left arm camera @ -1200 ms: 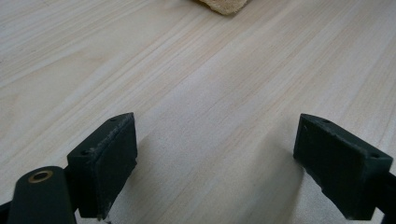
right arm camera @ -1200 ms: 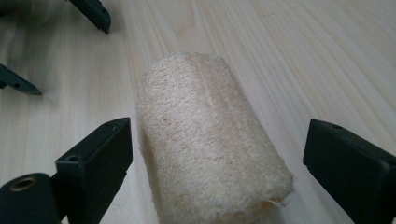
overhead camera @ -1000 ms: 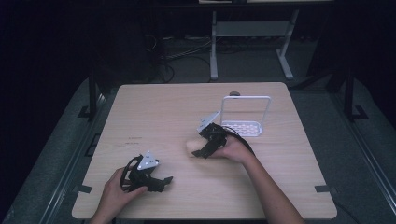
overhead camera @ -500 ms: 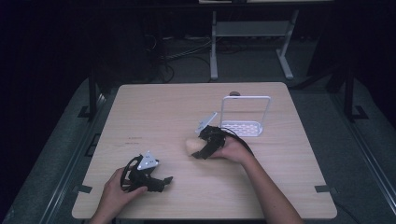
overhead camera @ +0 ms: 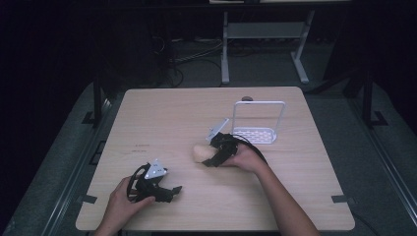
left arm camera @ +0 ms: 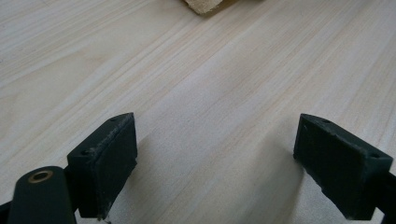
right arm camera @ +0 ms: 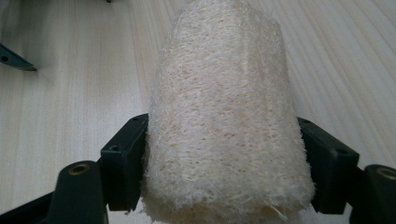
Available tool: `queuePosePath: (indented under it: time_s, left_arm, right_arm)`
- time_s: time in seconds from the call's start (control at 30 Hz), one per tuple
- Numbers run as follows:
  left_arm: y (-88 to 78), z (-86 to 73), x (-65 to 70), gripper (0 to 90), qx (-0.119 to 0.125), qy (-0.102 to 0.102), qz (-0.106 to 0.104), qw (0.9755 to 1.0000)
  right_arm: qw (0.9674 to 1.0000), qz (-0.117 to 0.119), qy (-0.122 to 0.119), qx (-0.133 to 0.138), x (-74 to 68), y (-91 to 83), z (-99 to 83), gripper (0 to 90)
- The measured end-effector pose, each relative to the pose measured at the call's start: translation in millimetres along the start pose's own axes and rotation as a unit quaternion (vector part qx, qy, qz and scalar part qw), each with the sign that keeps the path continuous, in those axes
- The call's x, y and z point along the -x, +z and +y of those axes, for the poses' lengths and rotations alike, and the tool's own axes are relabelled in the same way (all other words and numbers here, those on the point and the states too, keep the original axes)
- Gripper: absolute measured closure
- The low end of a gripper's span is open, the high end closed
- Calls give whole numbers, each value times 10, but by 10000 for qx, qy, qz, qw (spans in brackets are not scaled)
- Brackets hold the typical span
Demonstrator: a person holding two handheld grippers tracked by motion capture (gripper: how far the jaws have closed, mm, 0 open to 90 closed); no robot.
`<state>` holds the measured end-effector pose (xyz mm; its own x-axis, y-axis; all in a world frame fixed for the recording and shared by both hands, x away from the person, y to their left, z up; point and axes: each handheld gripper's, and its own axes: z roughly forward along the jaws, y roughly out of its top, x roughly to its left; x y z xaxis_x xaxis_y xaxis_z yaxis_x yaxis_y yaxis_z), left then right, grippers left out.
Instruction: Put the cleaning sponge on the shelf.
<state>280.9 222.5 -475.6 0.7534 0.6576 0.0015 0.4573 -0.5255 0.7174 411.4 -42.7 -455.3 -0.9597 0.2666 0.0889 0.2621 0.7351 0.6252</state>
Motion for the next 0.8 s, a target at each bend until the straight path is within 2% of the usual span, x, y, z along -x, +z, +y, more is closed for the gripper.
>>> queuePosePath:
  time_s: [0.23, 0.5, 0.8]
  left_arm:
    - [1, 0, 0, 129, 2, 1, 0, 10000]
    - [1, 0, 2, 129, 13, -17, -1, 10000]
    - [1, 0, 1, 129, 8, -11, -3, 10000]
  right_arm:
    - [10000, -44, -32, 22, -26, -34, 1, 271]
    - [9998, -161, 40, 109, -75, -159, -53, 273]
    - [9986, -423, 284, 133, -128, -319, -176, 273]
